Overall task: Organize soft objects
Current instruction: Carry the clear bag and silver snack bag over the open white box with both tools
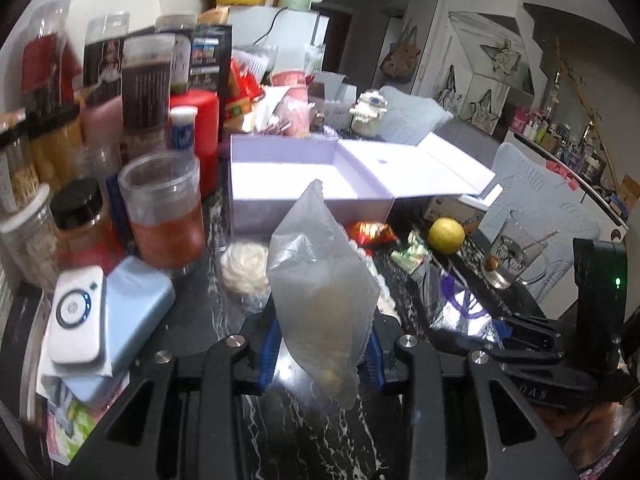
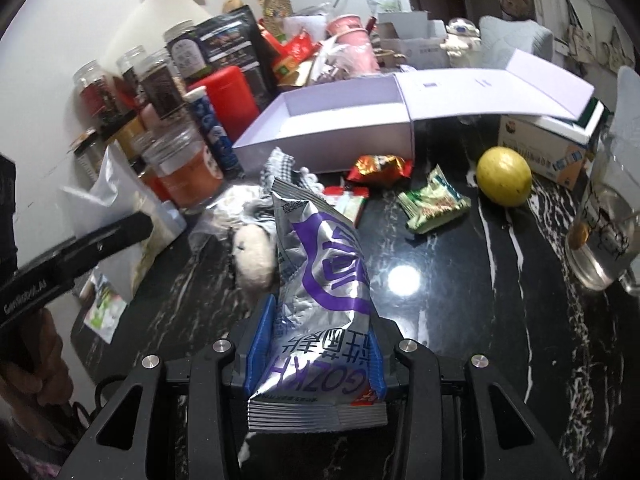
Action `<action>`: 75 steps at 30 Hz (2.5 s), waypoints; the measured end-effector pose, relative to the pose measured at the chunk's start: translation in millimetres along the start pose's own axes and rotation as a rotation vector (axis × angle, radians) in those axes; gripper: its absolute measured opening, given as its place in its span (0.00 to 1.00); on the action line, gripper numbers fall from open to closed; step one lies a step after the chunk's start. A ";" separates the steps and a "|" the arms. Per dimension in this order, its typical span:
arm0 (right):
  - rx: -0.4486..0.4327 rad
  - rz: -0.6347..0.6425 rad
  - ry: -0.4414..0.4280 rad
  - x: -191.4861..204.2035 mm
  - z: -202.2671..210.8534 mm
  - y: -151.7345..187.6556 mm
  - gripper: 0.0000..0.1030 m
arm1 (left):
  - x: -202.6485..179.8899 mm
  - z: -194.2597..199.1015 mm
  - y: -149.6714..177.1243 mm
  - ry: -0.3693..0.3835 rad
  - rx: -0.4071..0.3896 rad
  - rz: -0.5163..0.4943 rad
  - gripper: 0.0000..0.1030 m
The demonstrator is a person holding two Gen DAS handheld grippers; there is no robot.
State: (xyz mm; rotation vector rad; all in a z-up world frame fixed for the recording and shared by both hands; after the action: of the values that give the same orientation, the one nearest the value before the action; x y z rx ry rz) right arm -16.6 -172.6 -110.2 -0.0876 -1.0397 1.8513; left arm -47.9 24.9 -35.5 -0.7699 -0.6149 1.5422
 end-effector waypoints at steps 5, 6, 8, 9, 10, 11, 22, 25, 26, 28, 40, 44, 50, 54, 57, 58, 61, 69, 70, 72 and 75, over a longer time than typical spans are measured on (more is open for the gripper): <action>-0.006 0.045 -0.010 8.9 1.9 -13.0 0.39 | -0.7 1.3 -17.4 0.001 -0.024 -0.014 0.34; -0.011 0.054 -0.012 9.5 3.0 -16.8 0.39 | -0.7 -0.5 -22.1 0.009 -0.025 -0.013 0.34; -0.023 0.063 -0.009 8.4 3.5 -25.6 0.39 | -1.2 -3.6 -31.3 0.021 -0.033 -0.014 0.34; -0.028 0.066 -0.004 6.8 3.7 -31.2 0.39 | -2.1 -5.2 -35.3 0.023 -0.038 -0.016 0.34; -0.033 0.071 0.000 4.9 3.5 -36.7 0.39 | -3.2 -7.4 -40.3 0.023 -0.045 -0.022 0.34; -0.037 0.078 0.006 3.3 3.7 -41.7 0.39 | -4.2 -9.7 -45.7 0.024 -0.051 -0.027 0.34; -0.106 0.144 0.047 -9.7 -2.6 -107.3 0.39 | -16.3 -36.9 -97.3 0.042 -0.100 -0.056 0.34; -0.115 0.146 0.033 -13.9 -6.4 -125.6 0.39 | -19.8 -44.9 -110.7 0.042 -0.104 -0.061 0.34; -0.119 0.147 0.033 -15.3 -7.6 -130.7 0.39 | -21.4 -48.8 -115.4 0.044 -0.102 -0.063 0.34; -0.127 0.150 0.045 -18.8 -10.1 -143.0 0.39 | -24.9 -55.7 -124.5 0.050 -0.103 -0.064 0.34; -0.183 0.171 0.074 -35.2 -24.5 -208.2 0.39 | -26.8 -87.7 -183.4 -0.029 -0.164 -0.057 0.34; -0.200 0.180 0.064 -38.4 -31.1 -230.2 0.39 | -23.9 -97.7 -200.7 -0.047 -0.199 -0.072 0.34; -0.206 0.198 0.059 -43.4 -46.8 -256.6 0.39 | -14.7 -124.9 -218.0 -0.076 -0.183 -0.074 0.34; -0.188 0.203 0.064 -49.7 -64.7 -270.9 0.39 | -12.1 -147.3 -224.3 -0.120 -0.174 -0.093 0.34; -0.170 0.207 0.063 -53.8 -79.4 -277.5 0.39 | -10.5 -162.9 -225.3 -0.140 -0.157 -0.103 0.34; -0.163 0.206 0.063 -55.0 -84.2 -279.1 0.39 | -9.6 -170.9 -224.9 -0.141 -0.137 -0.105 0.34; -0.143 0.200 0.063 -60.1 -98.2 -282.1 0.39 | -8.4 -187.2 -221.1 -0.159 -0.101 -0.110 0.34; -0.049 0.191 0.066 -73.2 -135.6 -278.3 0.39 | -6.0 -225.0 -209.3 -0.203 -0.019 -0.118 0.34; -0.043 0.189 0.065 -74.6 -138.0 -277.9 0.39 | -5.7 -228.9 -207.9 -0.207 -0.009 -0.118 0.34; -0.034 0.185 0.065 -77.0 -141.5 -276.5 0.39 | -5.5 -235.6 -205.8 -0.222 0.007 -0.122 0.34; -0.012 0.177 0.071 -81.5 -149.3 -272.9 0.39 | -5.2 -243.8 -202.0 -0.235 0.028 -0.123 0.34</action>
State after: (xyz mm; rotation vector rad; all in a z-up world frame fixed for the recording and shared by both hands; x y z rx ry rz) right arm 290.0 -99.6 -46.9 -0.2582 -1.0204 1.9864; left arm 268.8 30.4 -35.9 -0.5231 -0.7972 1.5359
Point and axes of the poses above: each gripper's, at about its wrist camera, not at the fingertips, and z roughly against the way its jaws point, x to its left, y to its underside, the point moved 2 cm from there along -z, roughly the way its jaws point, and after that the axes turned 9 degrees about -y, right-handed, at the moved point
